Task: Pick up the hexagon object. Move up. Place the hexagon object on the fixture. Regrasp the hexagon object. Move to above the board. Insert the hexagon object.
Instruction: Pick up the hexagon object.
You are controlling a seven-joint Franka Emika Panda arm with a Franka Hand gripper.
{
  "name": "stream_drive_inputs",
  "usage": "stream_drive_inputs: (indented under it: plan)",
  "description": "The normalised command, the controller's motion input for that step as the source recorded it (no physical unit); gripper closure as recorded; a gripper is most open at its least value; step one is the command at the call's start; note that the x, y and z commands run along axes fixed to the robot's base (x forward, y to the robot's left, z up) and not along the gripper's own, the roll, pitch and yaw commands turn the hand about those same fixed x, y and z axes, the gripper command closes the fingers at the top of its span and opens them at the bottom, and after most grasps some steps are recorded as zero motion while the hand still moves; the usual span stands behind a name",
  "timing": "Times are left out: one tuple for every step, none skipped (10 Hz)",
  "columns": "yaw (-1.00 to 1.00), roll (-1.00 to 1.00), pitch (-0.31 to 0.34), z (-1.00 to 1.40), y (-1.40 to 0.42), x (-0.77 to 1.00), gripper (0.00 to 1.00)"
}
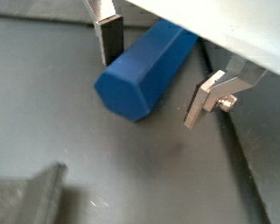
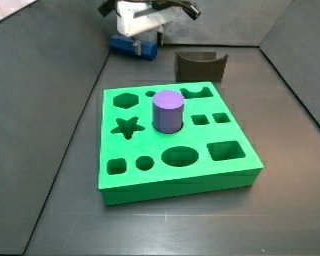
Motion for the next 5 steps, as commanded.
stream_drive_inputs:
  plan:
    - [0.54,0.02,0.0,-1.0,0.0,0.07,0.0]
    - [0.0,0.04,0.0,0.0,-0.02,0.0,0.0]
    - [0.0,0.0,0.0,0.0,0.0,0.0,0.0]
    - [0.0,0.0,0.0,0.0,0.0,0.0,1.0]
    - [0.0,0.0,0.0,0.0,0.0,0.0,1.0]
